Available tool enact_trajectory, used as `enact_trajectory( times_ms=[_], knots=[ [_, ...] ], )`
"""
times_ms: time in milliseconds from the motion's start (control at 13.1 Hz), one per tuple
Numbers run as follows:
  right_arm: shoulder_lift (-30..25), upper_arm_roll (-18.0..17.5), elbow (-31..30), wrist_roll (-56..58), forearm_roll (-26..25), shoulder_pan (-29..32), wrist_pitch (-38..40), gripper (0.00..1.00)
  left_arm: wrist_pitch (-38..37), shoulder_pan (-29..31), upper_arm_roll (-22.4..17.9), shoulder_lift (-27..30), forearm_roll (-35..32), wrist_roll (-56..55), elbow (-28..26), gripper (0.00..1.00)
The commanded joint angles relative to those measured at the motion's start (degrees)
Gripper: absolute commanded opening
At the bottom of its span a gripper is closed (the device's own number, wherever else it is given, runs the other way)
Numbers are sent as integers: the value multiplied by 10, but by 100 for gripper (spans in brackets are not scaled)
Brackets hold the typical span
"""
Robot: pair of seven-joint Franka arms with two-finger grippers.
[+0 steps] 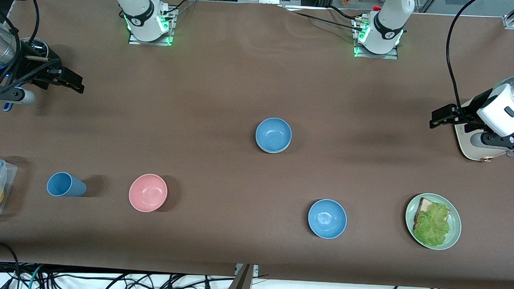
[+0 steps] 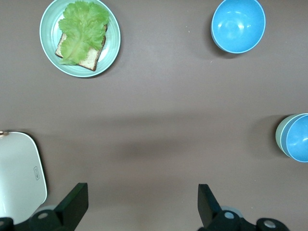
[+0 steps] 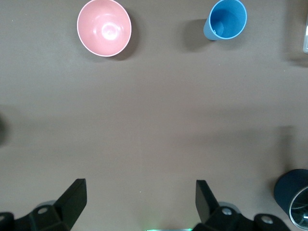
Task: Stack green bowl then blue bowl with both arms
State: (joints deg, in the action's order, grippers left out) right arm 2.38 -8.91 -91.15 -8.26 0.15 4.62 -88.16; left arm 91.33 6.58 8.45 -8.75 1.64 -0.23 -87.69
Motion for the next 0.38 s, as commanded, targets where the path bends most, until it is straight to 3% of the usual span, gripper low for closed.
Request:
enact_trajectory(
  times_ms=[0,306],
  knots=[
    [2,-4,7,8,2,7,6,100,-2,-3,-7,2,-5,13,-6,100],
    [2,-4,7,8,2,7,6,100,-12,-2,-2,-9,-5,8,3,100]
  ],
)
